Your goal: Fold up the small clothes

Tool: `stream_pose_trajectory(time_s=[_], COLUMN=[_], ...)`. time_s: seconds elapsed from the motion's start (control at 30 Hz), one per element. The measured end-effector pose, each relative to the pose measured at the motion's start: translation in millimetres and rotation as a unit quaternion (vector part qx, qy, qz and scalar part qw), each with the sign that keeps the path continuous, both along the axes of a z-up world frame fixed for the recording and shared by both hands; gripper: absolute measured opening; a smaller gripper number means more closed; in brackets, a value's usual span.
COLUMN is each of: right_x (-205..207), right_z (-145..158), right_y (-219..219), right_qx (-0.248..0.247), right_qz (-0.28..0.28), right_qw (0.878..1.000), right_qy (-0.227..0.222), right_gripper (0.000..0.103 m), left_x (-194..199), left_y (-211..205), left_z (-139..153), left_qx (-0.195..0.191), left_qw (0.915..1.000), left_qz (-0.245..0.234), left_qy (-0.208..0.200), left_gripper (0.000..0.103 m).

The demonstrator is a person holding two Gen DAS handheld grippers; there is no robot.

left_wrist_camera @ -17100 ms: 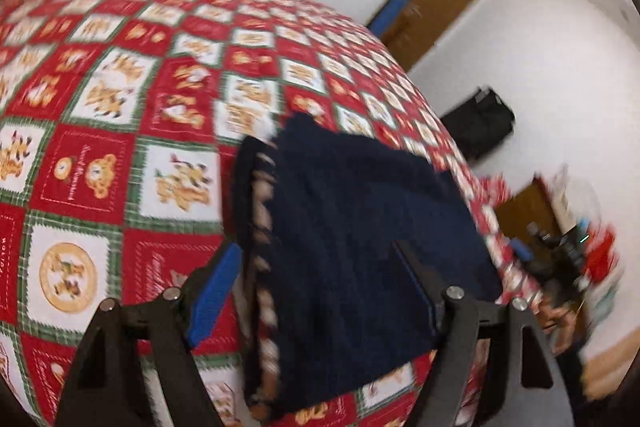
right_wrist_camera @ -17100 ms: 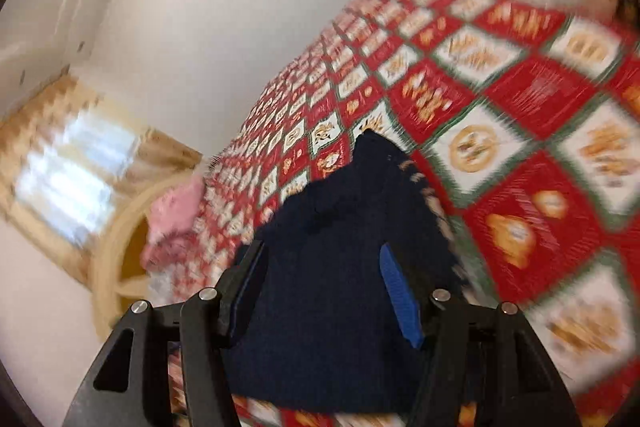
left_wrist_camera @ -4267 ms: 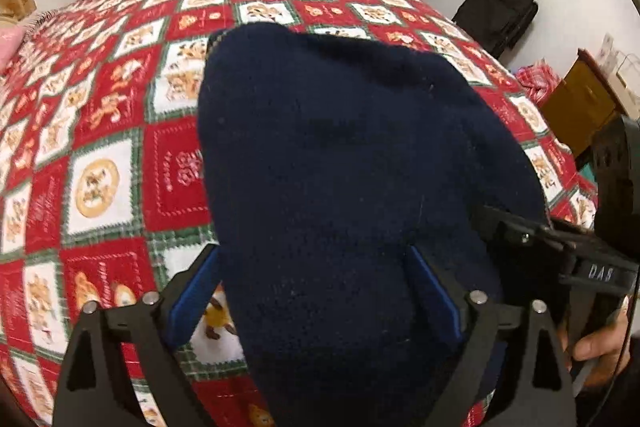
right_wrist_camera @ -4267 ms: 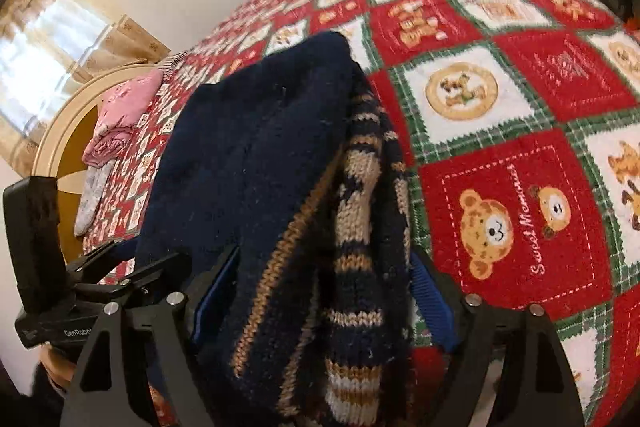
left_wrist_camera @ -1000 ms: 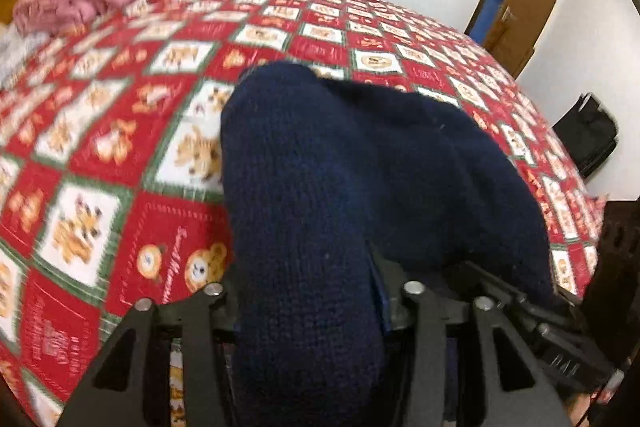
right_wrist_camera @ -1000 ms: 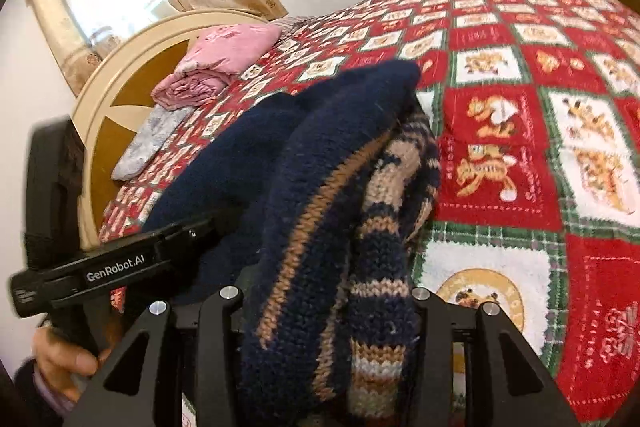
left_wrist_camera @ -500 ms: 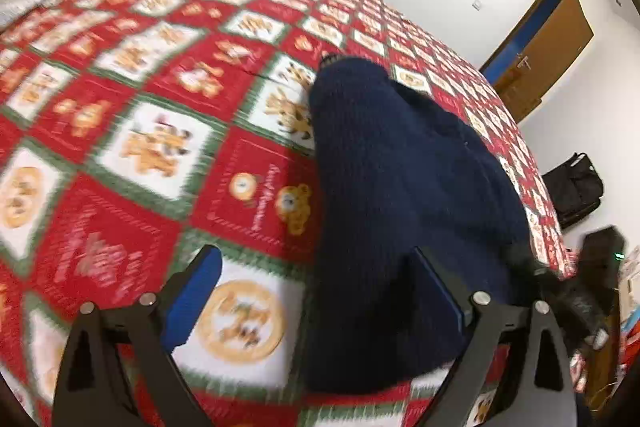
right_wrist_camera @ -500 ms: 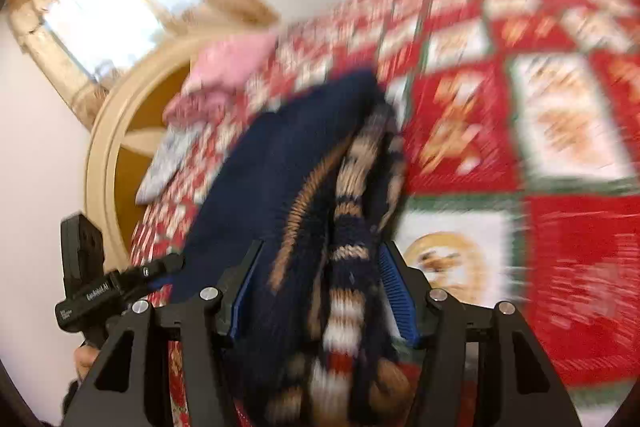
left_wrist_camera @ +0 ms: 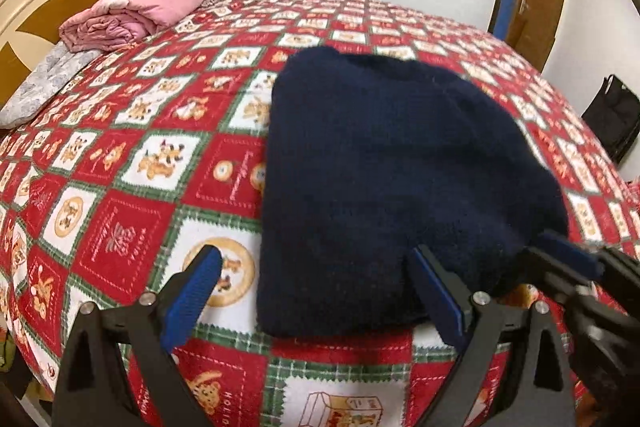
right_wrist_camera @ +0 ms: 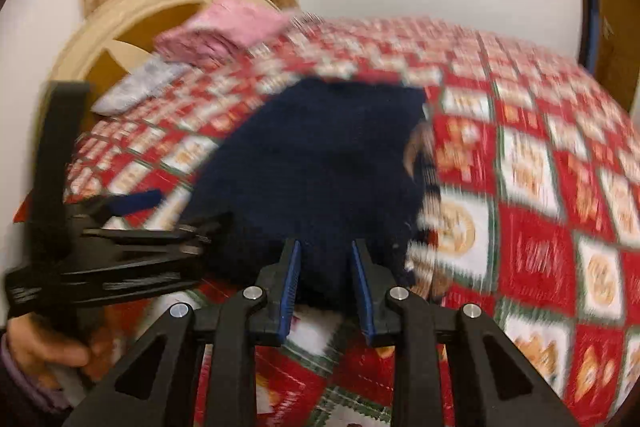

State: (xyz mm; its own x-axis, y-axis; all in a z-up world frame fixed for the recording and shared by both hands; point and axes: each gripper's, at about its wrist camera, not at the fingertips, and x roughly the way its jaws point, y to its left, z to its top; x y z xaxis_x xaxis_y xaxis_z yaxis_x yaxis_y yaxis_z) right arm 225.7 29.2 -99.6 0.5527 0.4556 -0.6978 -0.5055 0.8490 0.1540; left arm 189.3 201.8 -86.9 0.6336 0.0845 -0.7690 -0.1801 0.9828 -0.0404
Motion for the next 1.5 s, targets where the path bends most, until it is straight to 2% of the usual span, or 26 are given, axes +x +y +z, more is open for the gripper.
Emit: stream_pose_trajectory(time_s=[0.07,0.13,0.27,0.43,0.5,0.53,0.57,0.63,0.73,0.87,1.0,1.1,1.23,1.3,1.4,1.5], right_x=[9,13,15,4,-10,-18,-27,-44,-69,-87,-108,-130,-165,-181,-208,-238], right_z=[-18,-22,-24,-13,-5,-3,0,3,7,0,7,25,65,87,122,156], right_y=[-8,-11,-8,-14,-17,-17,-18,-22,-26,-29,-38,-41,-46,-49,-50,-49], right_qx=[0.021,0.033,0.029,0.057,0.066,0.066,0.064,0.059,0.056,0.023,0.047,0.05,0.064,0.08,0.071,0.067], right_qz=[-0.014,-0.015,-0.014,-0.03,-0.041,-0.046,-0.054,-0.072,-0.079,-0.103,-0.116,-0.122,-0.133,-0.135,-0.141,-0.148], right_qw=[0.999,0.999,0.999,0.997,0.996,0.996,0.995,0.995,0.995,0.993,0.989,0.99,0.989,0.988,0.987,0.982], right_qy=[0.027,0.029,0.029,0.049,0.05,0.049,0.047,0.041,0.035,0.061,0.075,0.056,0.016,0.001,-0.043,-0.098], right_gripper=[0.025,0.025,0.025,0.028,0.035,0.048,0.066,0.076,0.076,0.076,0.076,0.076,0.076,0.076,0.076,0.076], left_x=[0,-1,1,-11,-21,-27,-33,-42,-62,-86,-113,-134,-166,-184,-207,-222], left_y=[1,0,-3,-10,-13,-15,-16,-17,-26,-35,-35,-32,-32,-35,-37,-32], left_z=[-6,-8,-11,-3,1,3,4,5,6,11,31,50,82,99,118,132], left_qx=[0.0,-0.001,0.0,0.022,0.035,0.035,0.031,0.024,0.022,0.035,0.038,0.026,0.015,0.029,0.058,0.053], left_qw=[1.0,1.0,0.9999,0.9997,0.9994,0.9994,0.9995,0.9997,0.9997,0.9993,0.9988,0.9981,0.9958,0.9928,0.9872,0.9855], left_qz=[0.002,0.003,0.008,0.006,0.005,0.004,0.006,0.006,0.003,0.013,0.021,0.027,0.022,0.019,0.017,0.019], left_qy=[0.006,0.004,0.009,0.005,0.001,-0.001,-0.002,-0.002,-0.003,0.003,-0.023,-0.048,-0.087,-0.115,-0.148,-0.16], left_gripper=[0.097,0.097,0.098,0.097,0.097,0.097,0.097,0.097,0.099,0.099,0.099,0.099,0.099,0.101,0.103,0.103])
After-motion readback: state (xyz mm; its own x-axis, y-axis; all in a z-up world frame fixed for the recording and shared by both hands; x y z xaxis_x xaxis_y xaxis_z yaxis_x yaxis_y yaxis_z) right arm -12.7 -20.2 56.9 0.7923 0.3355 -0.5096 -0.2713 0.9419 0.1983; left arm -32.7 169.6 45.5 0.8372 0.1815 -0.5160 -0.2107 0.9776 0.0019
